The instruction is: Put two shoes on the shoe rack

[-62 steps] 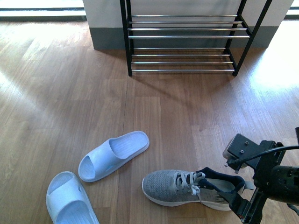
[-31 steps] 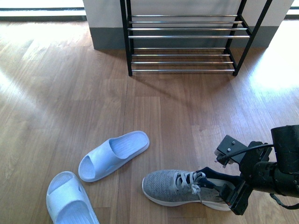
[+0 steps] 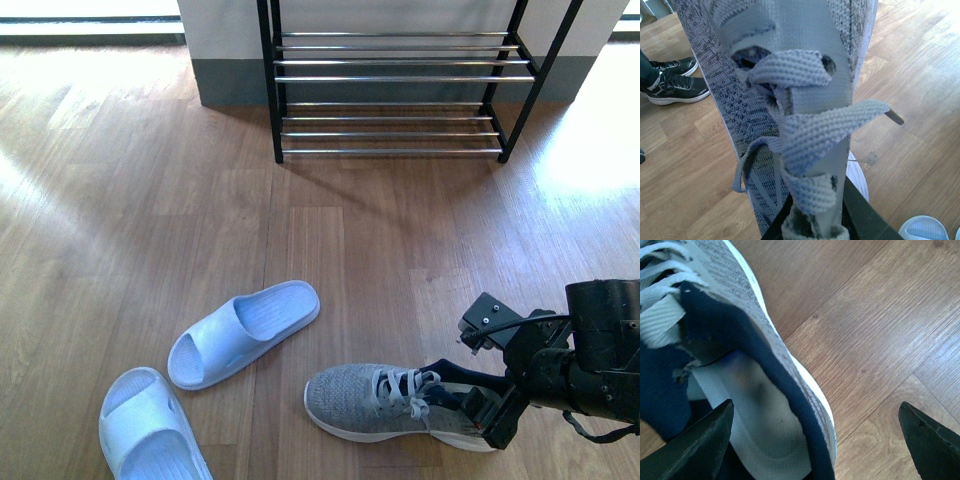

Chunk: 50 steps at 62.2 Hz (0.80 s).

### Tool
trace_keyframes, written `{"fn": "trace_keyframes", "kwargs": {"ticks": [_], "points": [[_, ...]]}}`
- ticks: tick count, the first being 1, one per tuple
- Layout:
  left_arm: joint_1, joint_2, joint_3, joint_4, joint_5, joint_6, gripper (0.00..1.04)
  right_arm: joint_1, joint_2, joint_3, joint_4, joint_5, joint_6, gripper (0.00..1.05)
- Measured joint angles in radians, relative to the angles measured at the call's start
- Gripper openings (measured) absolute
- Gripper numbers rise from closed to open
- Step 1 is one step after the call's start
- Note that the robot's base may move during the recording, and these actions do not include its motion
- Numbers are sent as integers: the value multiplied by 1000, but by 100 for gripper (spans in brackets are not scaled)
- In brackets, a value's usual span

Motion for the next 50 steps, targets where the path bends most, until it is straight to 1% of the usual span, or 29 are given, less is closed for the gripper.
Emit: {"fn": "trace_keyframes", "kwargs": {"ticks": [7, 8, 11, 12, 15, 19, 22, 23, 26, 27, 30, 31, 34, 35, 38, 39, 41, 50], "points": [[0, 0, 0, 0, 0, 0, 3, 2, 21, 13, 1, -8, 39, 75], [0, 0, 0, 0, 0, 0, 3, 4, 26, 15, 1, -8, 44, 71], [0, 0, 0, 0, 0, 0, 3, 6, 30, 19, 1, -8, 54, 66], [0, 0, 0, 0, 0, 0, 3, 8, 33, 21, 1, -8, 65, 62], [0, 0, 0, 0, 0, 0, 3, 10, 37, 23, 1, -8, 72, 57], [0, 0, 0, 0, 0, 0, 3, 15, 42, 30, 1, -7, 87, 47], [0, 0, 0, 0, 0, 0, 3, 18, 45, 34, 2, -7, 95, 41], [0, 0, 0, 0, 0, 0, 3, 19, 47, 35, 2, -7, 98, 38], [0, 0, 0, 0, 0, 0, 3, 21, 50, 37, 2, -7, 103, 33], [0, 0, 0, 0, 0, 0, 3, 22, 51, 38, 2, -7, 106, 29], [0, 0, 0, 0, 0, 0, 3, 24, 54, 39, 3, -2, 109, 24], [0, 0, 0, 0, 0, 0, 3, 26, 55, 39, 5, 0, 112, 20], [0, 0, 0, 0, 0, 0, 3, 27, 56, 40, 8, 1, 116, 15], [0, 0, 0, 0, 0, 0, 3, 27, 58, 40, 12, 2, 119, 12], [0, 0, 0, 0, 0, 0, 3, 27, 60, 39, 22, 5, 126, 7], [0, 0, 0, 0, 0, 0, 3, 28, 60, 37, 29, 5, 130, 4], [0, 0, 0, 0, 0, 0, 3, 28, 60, 33, 36, 6, 133, 1], [0, 0, 0, 0, 0, 0, 3, 27, 43, -13, 72, 7, 151, 1]]}}
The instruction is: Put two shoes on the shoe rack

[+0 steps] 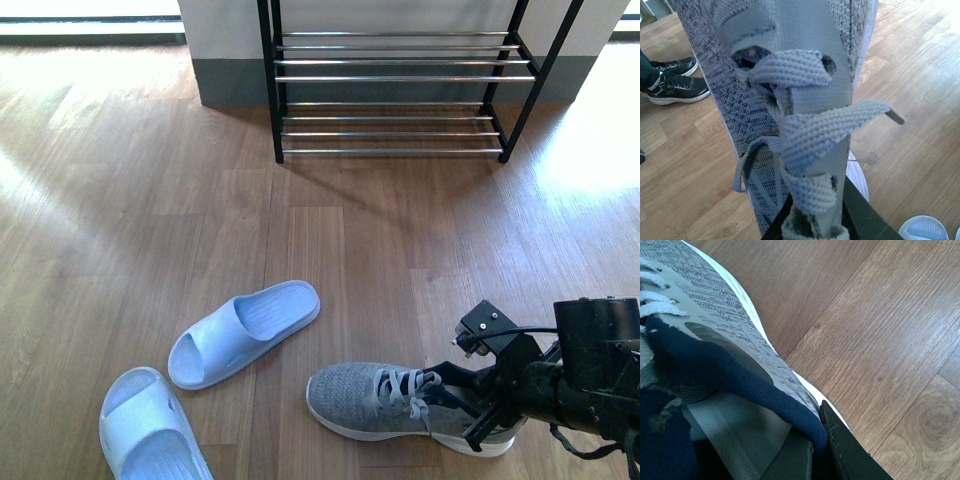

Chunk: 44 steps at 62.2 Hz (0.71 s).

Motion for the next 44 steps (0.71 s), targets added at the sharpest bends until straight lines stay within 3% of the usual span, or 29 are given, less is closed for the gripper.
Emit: {"fn": "trace_keyframes", "kwargs": {"ticks": [28, 44], "points": [[0, 0, 0, 0, 0, 0, 3, -86, -499, -299, -35, -66, -135, 1], [0, 0, 0, 0, 0, 0, 3, -109, -1133, -522, -258, -187, -148, 1]]}}
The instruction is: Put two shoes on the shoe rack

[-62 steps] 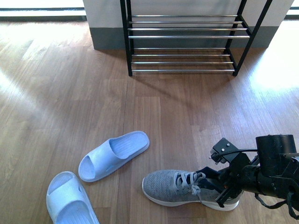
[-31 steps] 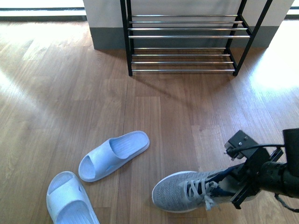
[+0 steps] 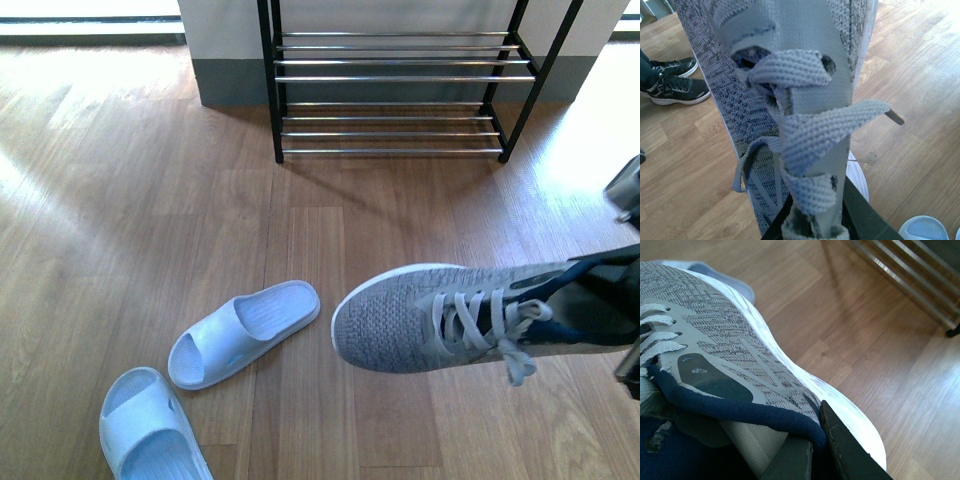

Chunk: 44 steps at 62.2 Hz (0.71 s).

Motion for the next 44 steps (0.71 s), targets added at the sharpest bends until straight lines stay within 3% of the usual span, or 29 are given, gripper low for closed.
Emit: {"fn": "trace_keyframes", "kwargs": {"ticks": [9, 22, 44], "points": [[0, 0, 0, 0, 0, 0, 3, 4, -343, -78, -150, -47, 45, 1], [0, 0, 0, 0, 0, 0, 3, 78, -864, -206, -262, 10, 76, 1], [0, 0, 0, 0, -3, 0, 3, 81, -918, -209, -263, 29, 96, 1]]}}
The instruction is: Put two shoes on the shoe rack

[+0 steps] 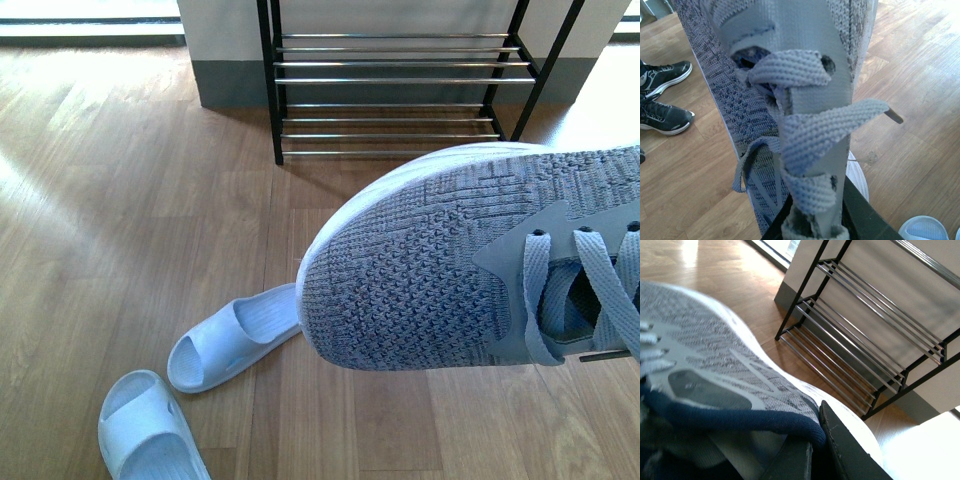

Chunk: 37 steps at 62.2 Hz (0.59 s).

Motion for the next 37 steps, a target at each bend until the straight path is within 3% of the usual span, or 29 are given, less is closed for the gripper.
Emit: {"fn": "trace_keyframes", "kwargs": {"ticks": [37], "points": [[0, 0, 0, 0, 3, 2, 3, 2, 2, 0, -1, -3, 1, 1]]}}
